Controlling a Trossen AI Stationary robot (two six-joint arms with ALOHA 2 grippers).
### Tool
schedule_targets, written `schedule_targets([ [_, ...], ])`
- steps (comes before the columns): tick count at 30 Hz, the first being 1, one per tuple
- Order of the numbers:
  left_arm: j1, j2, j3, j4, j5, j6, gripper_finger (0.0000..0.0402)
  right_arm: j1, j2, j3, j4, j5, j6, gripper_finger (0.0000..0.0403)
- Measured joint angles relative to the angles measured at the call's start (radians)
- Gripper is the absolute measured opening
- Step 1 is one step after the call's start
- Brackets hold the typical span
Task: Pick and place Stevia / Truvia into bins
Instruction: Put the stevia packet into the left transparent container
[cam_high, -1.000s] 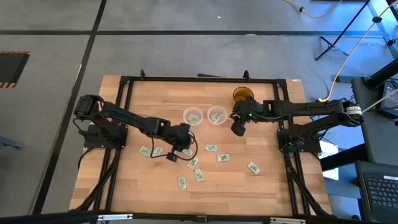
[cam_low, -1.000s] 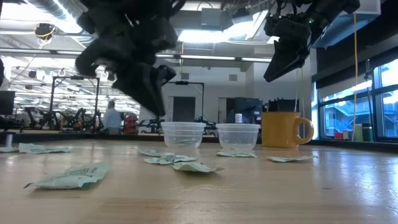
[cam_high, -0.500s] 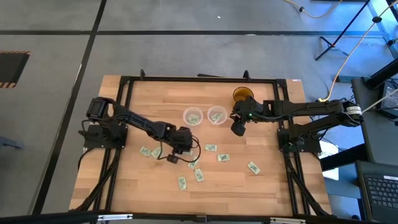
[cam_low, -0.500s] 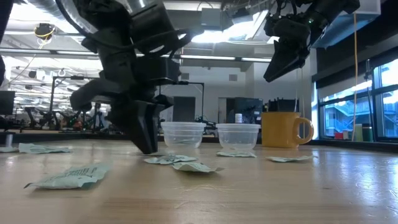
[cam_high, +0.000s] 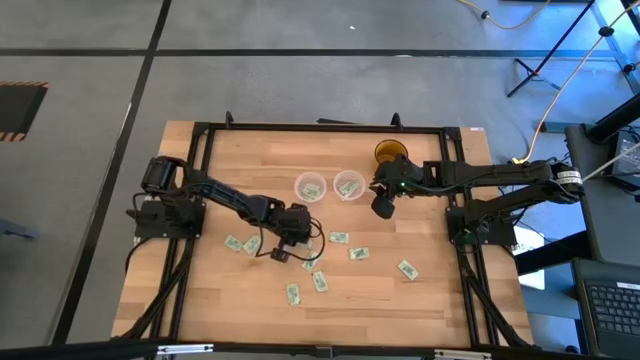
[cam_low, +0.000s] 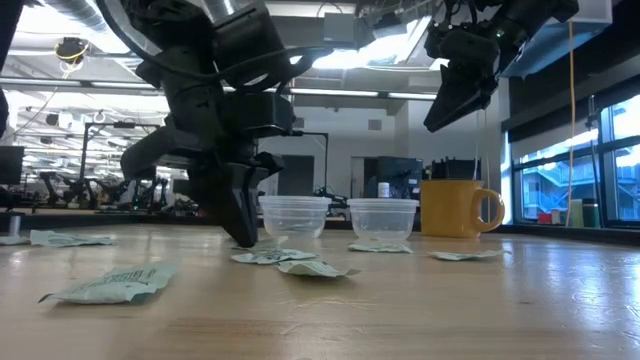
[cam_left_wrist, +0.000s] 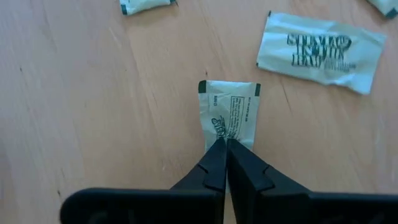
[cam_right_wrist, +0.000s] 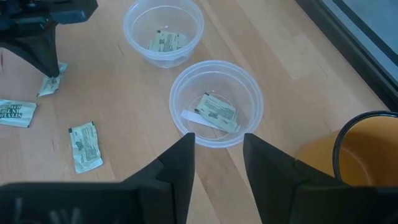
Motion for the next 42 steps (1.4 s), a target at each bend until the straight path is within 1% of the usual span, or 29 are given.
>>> schedule_targets([
  [5, 0.004, -0.072, -0.011, -0.051, -0.003, 0.001, 0.0003, 0.000, 0.000, 0.000, 0.000, 0.000, 0.000, 0.0139],
  [9, 0.027, -0.189, -0.004, -0.051, -0.003, 0.023, 0.0003, 0.000, 0.000, 0.000, 0.022, 0.000, -0.009, 0.0139],
  [13, 0.082, -0.267, -0.006, -0.038, -0.001, 0.030, 0.0003, 0.006, 0.000, 0.000, 0.067, 0.000, -0.011, 0.0139],
  [16, 0.144, -0.292, -0.005, -0.033, -0.001, 0.033, 0.0003, 0.026, 0.000, 0.000, 0.100, 0.000, -0.009, 0.0139],
  [22, 0.269, -0.277, -0.004, 0.016, -0.001, 0.086, 0.0003, 0.095, 0.015, 0.000, 0.112, 0.000, -0.036, 0.0139],
  [27, 0.339, -0.235, -0.004, 0.076, 0.025, 0.088, 0.0002, 0.161, 0.100, 0.000, 0.171, -0.021, -0.060, 0.0139],
  [36, 0.380, -0.136, -0.004, 0.085, 0.026, 0.088, 0.0004, 0.257, 0.343, 0.000, 0.352, -0.053, -0.162, 0.0139],
  [42, 0.385, -0.104, -0.004, 0.127, 0.014, 0.088, 0.0007, 0.274, 0.443, 0.000, 0.431, -0.053, -0.163, 0.0139],
])
